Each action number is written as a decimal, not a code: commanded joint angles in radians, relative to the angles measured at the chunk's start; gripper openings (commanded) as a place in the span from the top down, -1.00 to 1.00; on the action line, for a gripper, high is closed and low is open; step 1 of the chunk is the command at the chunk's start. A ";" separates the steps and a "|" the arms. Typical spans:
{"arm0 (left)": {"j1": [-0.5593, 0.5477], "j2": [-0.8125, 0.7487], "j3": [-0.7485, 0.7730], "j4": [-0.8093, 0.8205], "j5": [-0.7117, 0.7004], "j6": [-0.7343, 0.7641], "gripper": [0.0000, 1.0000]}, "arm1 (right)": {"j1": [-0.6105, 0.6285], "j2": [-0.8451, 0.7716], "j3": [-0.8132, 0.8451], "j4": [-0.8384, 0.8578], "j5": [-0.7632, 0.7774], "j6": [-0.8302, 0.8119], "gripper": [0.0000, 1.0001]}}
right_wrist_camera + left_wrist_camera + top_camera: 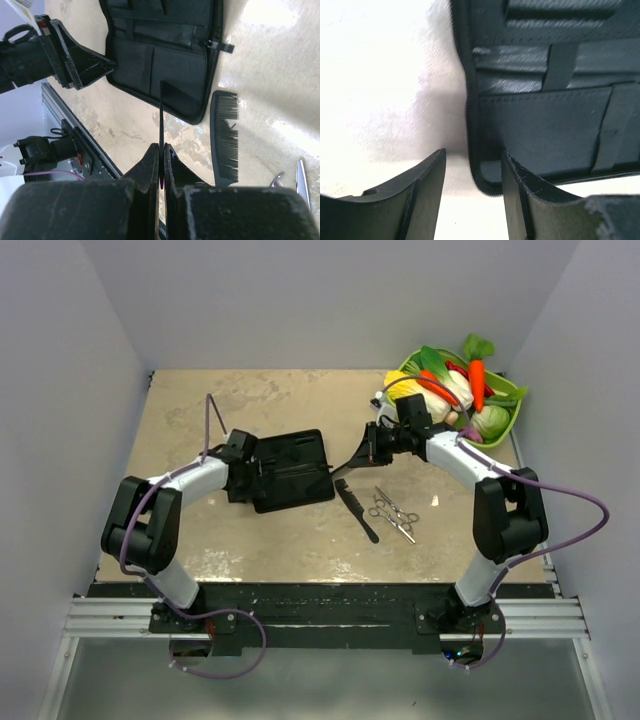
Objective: Sort the hair-cutting tools
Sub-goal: Place the comb in the hairdressing tool bag.
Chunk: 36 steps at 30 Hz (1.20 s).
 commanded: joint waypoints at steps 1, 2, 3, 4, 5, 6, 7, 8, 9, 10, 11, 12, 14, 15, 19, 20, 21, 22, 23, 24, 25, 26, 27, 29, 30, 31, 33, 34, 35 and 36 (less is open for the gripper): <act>0.000 0.046 -0.106 -0.237 -0.076 0.012 -0.04 | 0.001 -0.021 -0.025 0.013 -0.021 -0.015 1.00; 0.000 0.047 -0.114 -0.238 -0.076 0.012 -0.04 | 0.002 -0.023 -0.025 0.013 -0.023 -0.011 1.00; -0.001 0.046 -0.115 -0.238 -0.076 0.008 -0.04 | 0.002 -0.020 -0.027 0.015 -0.023 -0.012 1.00; -0.001 0.045 -0.119 -0.241 -0.073 0.008 -0.04 | 0.002 -0.020 -0.027 0.012 -0.024 -0.012 1.00; -0.004 0.042 -0.125 -0.241 -0.073 0.007 -0.04 | 0.002 -0.018 -0.027 0.013 -0.024 -0.012 1.00; -0.006 0.041 -0.128 -0.240 -0.073 0.004 -0.04 | 0.002 -0.017 -0.027 0.012 -0.024 -0.011 1.00; -0.007 0.039 -0.131 -0.234 -0.070 0.004 -0.04 | 0.002 -0.014 -0.030 0.013 -0.021 -0.012 1.00; -0.007 0.042 -0.131 -0.231 -0.070 0.004 -0.04 | 0.002 -0.011 -0.031 0.015 -0.020 -0.009 1.00; -0.009 0.044 -0.131 -0.232 -0.071 0.005 -0.04 | 0.002 -0.008 -0.031 0.019 -0.018 -0.009 1.00; -0.009 0.050 -0.129 -0.232 -0.071 0.005 -0.04 | 0.002 0.000 -0.033 0.025 -0.014 -0.008 1.00; -0.009 0.050 -0.129 -0.231 -0.071 0.007 -0.04 | 0.002 0.002 -0.034 0.035 -0.002 0.001 1.00; -0.010 0.050 -0.128 -0.231 -0.071 0.007 -0.04 | 0.004 0.002 -0.036 0.039 0.003 0.005 1.00; -0.010 0.052 -0.126 -0.231 -0.071 0.008 -0.04 | 0.002 0.012 -0.034 0.055 0.009 0.014 1.00; -0.010 0.050 -0.125 -0.229 -0.071 0.008 -0.04 | 0.002 0.015 -0.039 0.064 0.009 0.018 1.00; -0.010 0.056 -0.122 -0.229 -0.070 0.012 -0.04 | 0.002 0.031 -0.045 0.093 0.006 0.031 1.00; -0.010 0.056 -0.122 -0.228 -0.070 0.010 -0.04 | 0.004 0.037 -0.048 0.095 0.005 0.032 1.00; -0.010 0.055 -0.122 -0.229 -0.070 0.010 -0.05 | 0.004 0.040 -0.053 0.096 0.000 0.034 1.00; -0.010 0.055 -0.120 -0.231 -0.070 0.010 -0.04 | 0.005 0.043 -0.056 0.108 0.000 0.040 1.00; -0.010 0.055 -0.120 -0.231 -0.071 0.010 -0.05 | 0.005 0.045 -0.060 0.114 -0.001 0.043 1.00; -0.010 0.056 -0.119 -0.232 -0.071 0.010 -0.05 | 0.008 0.048 -0.066 0.121 -0.003 0.048 1.00; -0.010 0.058 -0.116 -0.231 -0.071 0.010 -0.05 | 0.014 0.049 -0.071 0.131 -0.001 0.051 1.00; -0.010 0.056 -0.114 -0.234 -0.070 0.010 -0.05 | 0.018 0.052 -0.074 0.134 0.000 0.055 1.00; -0.010 0.059 -0.109 -0.234 -0.070 0.010 -0.05 | 0.019 0.060 -0.080 0.141 0.002 0.058 1.00; -0.010 0.059 -0.106 -0.237 -0.068 0.010 -0.05 | 0.028 0.068 -0.085 0.160 0.002 0.067 1.00; -0.010 0.058 -0.103 -0.240 -0.071 0.010 -0.05 | 0.028 0.072 -0.089 0.167 0.002 0.071 1.00; -0.010 0.059 -0.100 -0.241 -0.071 0.012 -0.05 | 0.033 0.074 -0.091 0.174 0.005 0.074 1.00; -0.010 0.058 -0.100 -0.243 -0.071 0.012 -0.05 | 0.037 0.080 -0.091 0.179 0.003 0.077 1.00; -0.010 0.058 -0.102 -0.243 -0.073 0.012 -0.05 | 0.042 0.089 -0.089 0.184 0.002 0.078 1.00; -0.010 0.058 -0.102 -0.243 -0.071 0.012 -0.04 | 0.047 0.094 -0.091 0.188 0.003 0.080 1.00; -0.010 0.056 -0.103 -0.241 -0.071 0.012 -0.05 | 0.053 0.097 -0.096 0.194 0.003 0.081 1.00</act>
